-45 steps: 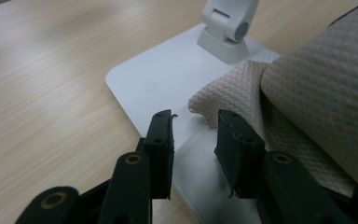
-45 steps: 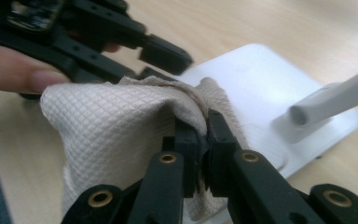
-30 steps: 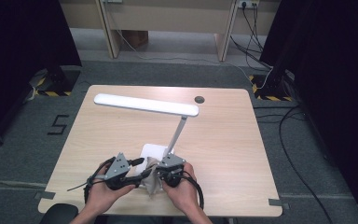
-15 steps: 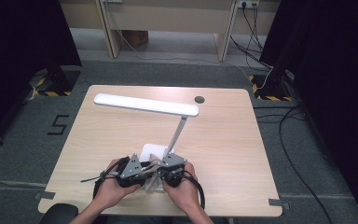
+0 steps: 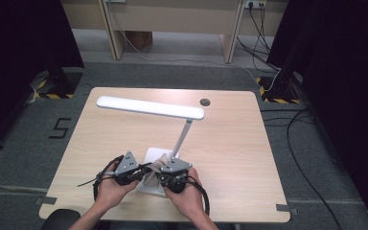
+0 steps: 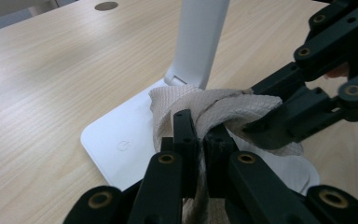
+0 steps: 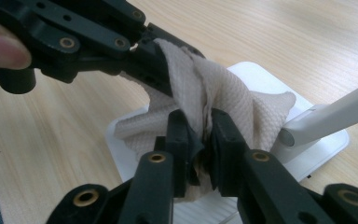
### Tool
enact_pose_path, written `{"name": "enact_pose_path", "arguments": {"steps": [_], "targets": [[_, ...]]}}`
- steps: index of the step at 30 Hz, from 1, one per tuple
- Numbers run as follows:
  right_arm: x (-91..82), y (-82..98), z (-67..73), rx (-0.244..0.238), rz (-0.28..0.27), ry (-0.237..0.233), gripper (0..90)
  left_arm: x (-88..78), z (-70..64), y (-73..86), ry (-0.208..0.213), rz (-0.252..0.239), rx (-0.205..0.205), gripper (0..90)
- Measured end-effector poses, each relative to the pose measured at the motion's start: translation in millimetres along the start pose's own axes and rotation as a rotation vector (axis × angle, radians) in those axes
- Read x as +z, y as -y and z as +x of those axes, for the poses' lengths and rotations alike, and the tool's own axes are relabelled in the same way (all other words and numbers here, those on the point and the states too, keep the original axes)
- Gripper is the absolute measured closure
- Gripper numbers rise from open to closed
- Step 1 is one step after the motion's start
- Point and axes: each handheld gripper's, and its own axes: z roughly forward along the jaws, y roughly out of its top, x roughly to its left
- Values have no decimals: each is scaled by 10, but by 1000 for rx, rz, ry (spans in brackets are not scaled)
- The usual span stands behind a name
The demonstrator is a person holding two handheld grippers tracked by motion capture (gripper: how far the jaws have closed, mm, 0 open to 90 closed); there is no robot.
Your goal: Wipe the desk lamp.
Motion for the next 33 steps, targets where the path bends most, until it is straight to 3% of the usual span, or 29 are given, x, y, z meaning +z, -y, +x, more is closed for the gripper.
{"name": "enact_pose_path", "arguments": {"steps": [3, 4, 10, 14, 17, 18, 19, 20, 22, 24, 29, 33], "targets": [[-5, -1, 3, -1, -4, -1, 740, 4, 19, -18, -13, 7, 14, 856], [-20, -9, 0, 3, -11, 0, 676, 12, 26, -26, -16, 10, 26, 856], [-191, -42, -96, 48, -72, 31, 610, 137, 168, -44, -82, 95, 130, 856], [-289, -29, -172, 70, -94, 49, 623, 231, 224, -64, -95, 134, 162, 855], [-356, 22, -250, 79, -91, 60, 700, 334, 259, -102, -105, 161, 184, 856], [-361, 78, -298, 99, -69, 71, 768, 368, 270, -115, -105, 169, 183, 855], [-361, 78, -298, 99, -69, 71, 768, 403, 283, -128, -106, 177, 190, 855], [-323, 154, -350, 109, -30, 88, 825, 440, 293, -143, -110, 191, 191, 855], [-301, 181, -362, 115, -16, 89, 840, 491, 300, -160, -109, 195, 186, 855], [-185, 274, -396, 119, 34, 90, 865, 539, 303, -179, -110, 202, 189, 854], [-10, 374, -407, 132, 63, 83, 864, 631, 327, -213, -123, 207, 185, 854], [48, 390, -392, 132, 57, 91, 861, 709, 370, -250, -140, 213, 193, 854]]}}
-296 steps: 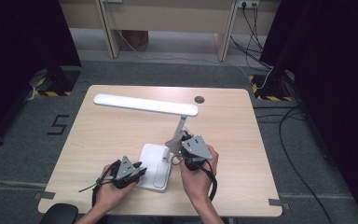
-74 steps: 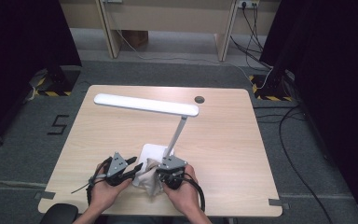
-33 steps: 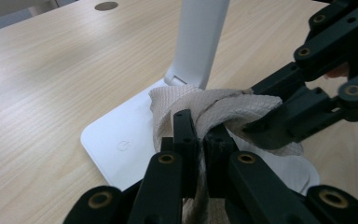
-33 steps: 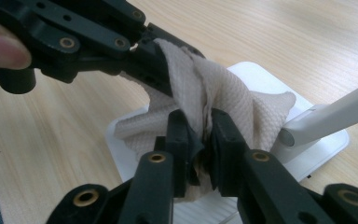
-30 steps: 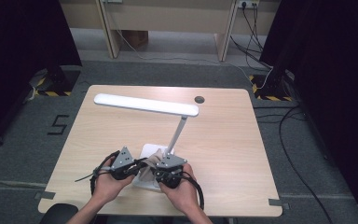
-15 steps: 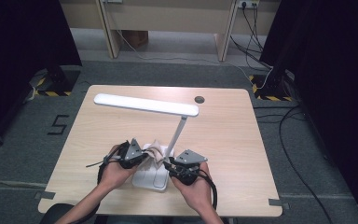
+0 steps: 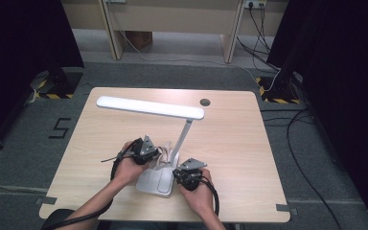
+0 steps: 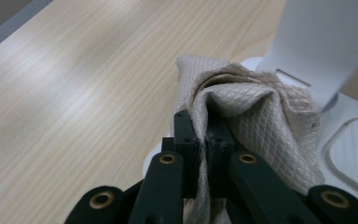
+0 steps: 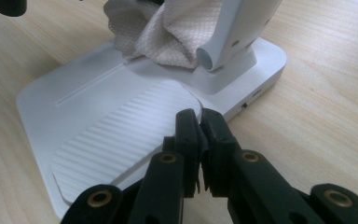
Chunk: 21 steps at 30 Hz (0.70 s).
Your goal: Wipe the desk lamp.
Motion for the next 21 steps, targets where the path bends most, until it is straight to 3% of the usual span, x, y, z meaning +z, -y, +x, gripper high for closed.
{"name": "enact_pose_path", "arguments": {"steps": [4, 8, 10, 15, 21], "targets": [[18, -11, -14, -3, -6, 14, 865, 40, -1, -25, -9, -3, -1, 853], [11, -21, -11, 0, -20, 18, 882, 52, -26, -29, -9, -7, 24, 853], [-5, -55, -12, -4, -51, 26, 900, 50, -38, -21, -7, -10, 27, 853], [23, -75, -12, -6, -44, 17, 900, 66, -84, -2, 6, -12, 49, 854], [57, -66, -10, -4, -41, 13, 900, 75, -97, 15, 11, -19, 47, 853]]}}
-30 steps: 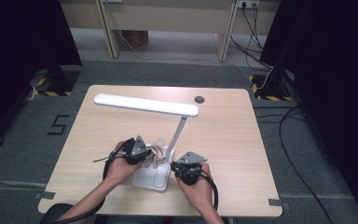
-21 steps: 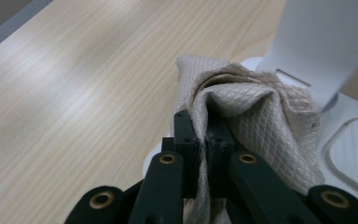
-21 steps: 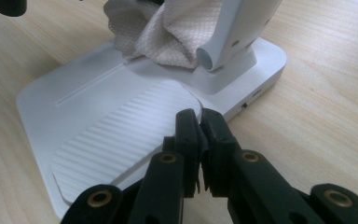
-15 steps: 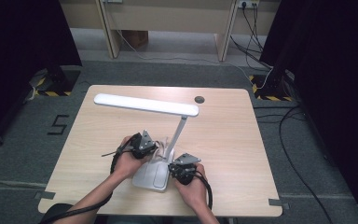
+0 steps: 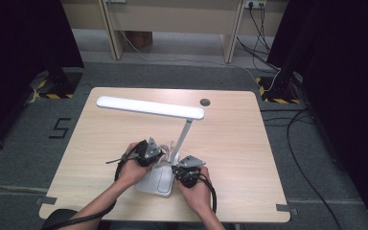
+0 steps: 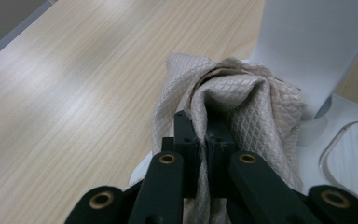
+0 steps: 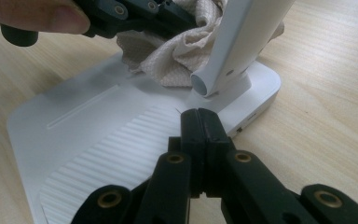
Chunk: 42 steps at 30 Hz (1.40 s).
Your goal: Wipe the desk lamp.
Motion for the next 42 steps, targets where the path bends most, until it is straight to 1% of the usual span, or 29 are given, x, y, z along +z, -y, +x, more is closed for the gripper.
{"name": "enact_pose_path", "arguments": {"steps": [3, 4, 6, 10, 20, 23, 28, 39, 42], "targets": [[13, 15, 2, 2, 8, -4, 900, 0, -1, 3, 5, 1, -3, 852], [22, 21, 6, 4, -1, -5, 900, 0, -5, 5, 5, 0, -5, 852], [22, 20, 9, 4, -1, -3, 900, -3, -8, 6, 8, 2, -4, 852], [24, 26, 9, -10, -4, 0, 900, -12, -23, 10, 21, 6, -13, 851], [24, 30, 15, -15, -4, 6, 900, -29, -89, 32, 30, 11, -6, 848], [26, 25, 7, -12, -3, 2, 900, -34, -96, 37, 31, 9, -10, 848], [26, 27, 14, -14, -3, 6, 900, -44, -101, 35, 38, 15, -5, 850], [28, 28, 22, -15, -5, 12, 900, -167, -166, 99, 63, 23, -5, 850], [29, 29, 24, -16, -5, 13, 900, -211, -184, 129, 77, 23, -6, 851]]}}
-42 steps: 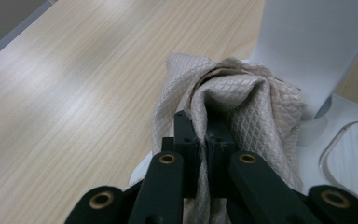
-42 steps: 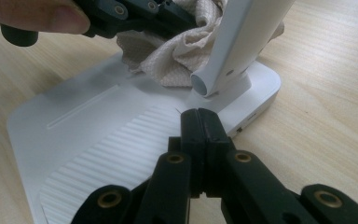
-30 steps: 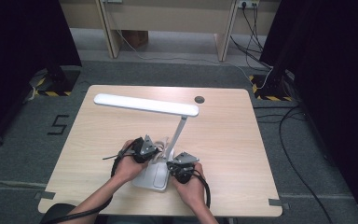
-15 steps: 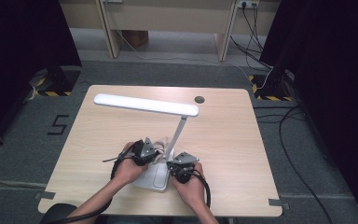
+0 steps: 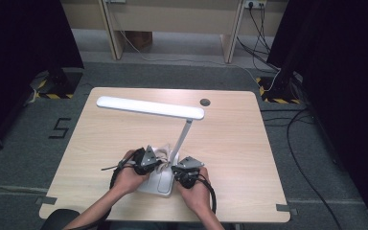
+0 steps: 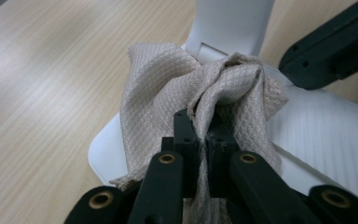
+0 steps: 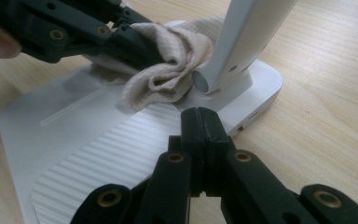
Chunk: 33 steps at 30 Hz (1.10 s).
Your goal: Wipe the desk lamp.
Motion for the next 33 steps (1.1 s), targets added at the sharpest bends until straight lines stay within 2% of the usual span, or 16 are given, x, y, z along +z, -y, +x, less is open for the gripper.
{"name": "enact_pose_path", "arguments": {"steps": [5, 12, 17, 20, 27, 33], "targets": [[0, -1, 1, 1, 0, 0, 900, -69, -45, 62, 17, -12, -19, 851], [-1, 0, 1, 2, 1, 2, 900, -178, -124, 135, 38, -16, -16, 852], [5, -2, 3, 2, -2, 5, 900, -264, -198, 182, 77, -20, -5, 851], [8, -3, 2, -1, -3, 5, 900, -312, -233, 215, 105, -32, -19, 851], [10, -9, 9, -4, -1, 9, 900, -404, -321, 266, 129, -33, -16, 851], [9, -10, 14, -2, 2, 12, 900, -532, -433, 351, 172, -35, -14, 851]]}}
